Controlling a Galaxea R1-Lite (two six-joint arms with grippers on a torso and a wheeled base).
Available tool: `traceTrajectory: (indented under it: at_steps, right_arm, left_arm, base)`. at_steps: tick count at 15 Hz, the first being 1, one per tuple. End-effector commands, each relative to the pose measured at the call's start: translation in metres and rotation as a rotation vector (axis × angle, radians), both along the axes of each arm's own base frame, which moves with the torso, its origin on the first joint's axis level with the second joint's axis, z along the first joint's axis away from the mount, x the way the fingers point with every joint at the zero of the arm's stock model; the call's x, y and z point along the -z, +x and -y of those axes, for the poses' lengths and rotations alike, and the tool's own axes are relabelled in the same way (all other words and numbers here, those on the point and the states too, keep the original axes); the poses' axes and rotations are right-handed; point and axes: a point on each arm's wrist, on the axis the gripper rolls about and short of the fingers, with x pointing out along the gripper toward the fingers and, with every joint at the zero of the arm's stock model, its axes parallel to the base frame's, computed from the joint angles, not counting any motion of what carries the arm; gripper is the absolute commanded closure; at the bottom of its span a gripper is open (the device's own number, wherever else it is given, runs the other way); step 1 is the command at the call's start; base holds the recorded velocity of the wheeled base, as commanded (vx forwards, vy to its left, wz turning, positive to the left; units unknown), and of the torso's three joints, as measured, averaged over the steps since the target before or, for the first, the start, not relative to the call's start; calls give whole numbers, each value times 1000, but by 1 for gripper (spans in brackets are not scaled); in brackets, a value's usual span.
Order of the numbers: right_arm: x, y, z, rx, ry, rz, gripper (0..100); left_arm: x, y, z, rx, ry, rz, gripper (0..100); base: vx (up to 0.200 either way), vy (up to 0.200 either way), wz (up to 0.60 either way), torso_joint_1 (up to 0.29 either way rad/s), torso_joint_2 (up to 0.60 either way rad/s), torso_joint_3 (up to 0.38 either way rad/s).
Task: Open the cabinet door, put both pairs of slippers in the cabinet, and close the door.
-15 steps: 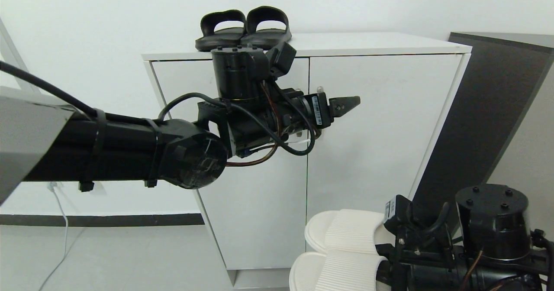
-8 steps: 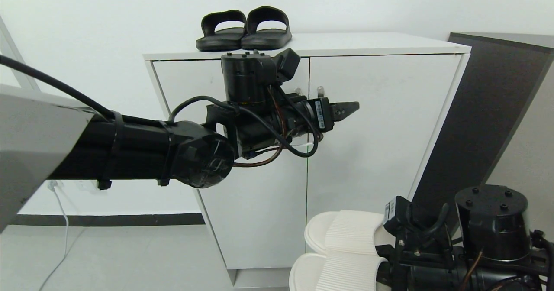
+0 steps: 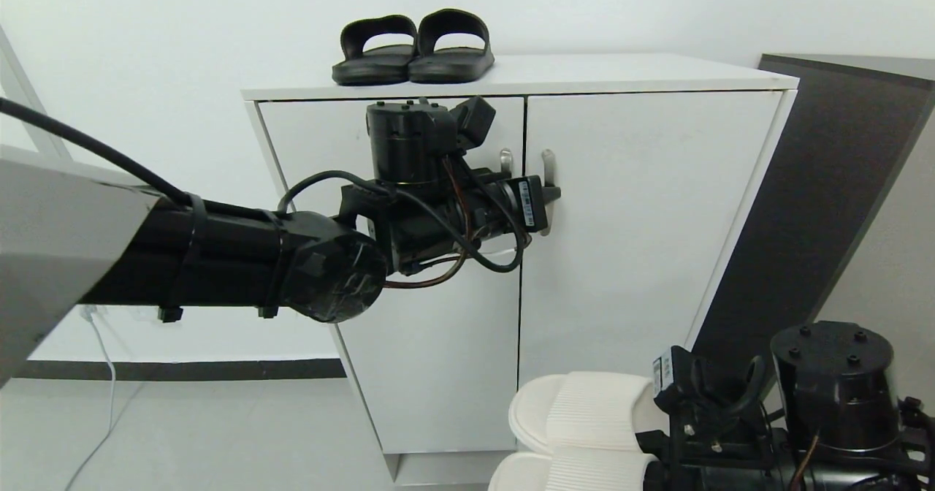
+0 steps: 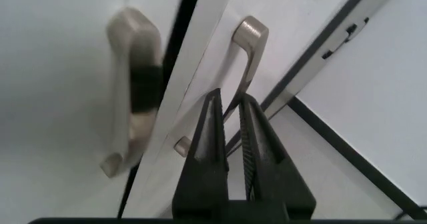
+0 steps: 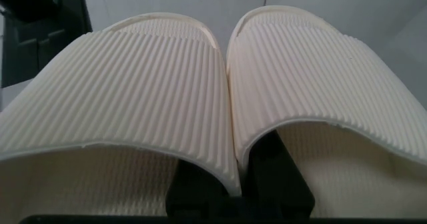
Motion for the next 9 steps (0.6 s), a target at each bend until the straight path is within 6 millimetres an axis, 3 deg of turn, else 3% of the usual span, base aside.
traceTrajectory:
  at_steps: [1, 4, 9]
  right_arm:
    - [1, -5, 3, -40, 11, -13, 100]
    - [2, -12, 7, -139, 35, -25, 100]
    - [7, -14, 10, -162, 16, -18, 100]
  left_arm:
    - [-6, -14, -9, 4, -1, -1, 100]
    - [-7, -44, -21, 29, -1, -1, 100]
    - [-16, -98, -49, 70, -22, 23, 100]
  base:
    - [0, 0, 0, 0, 0, 0]
    - [0, 0, 0, 0, 0, 0]
    - [0, 0, 0, 0, 0, 0]
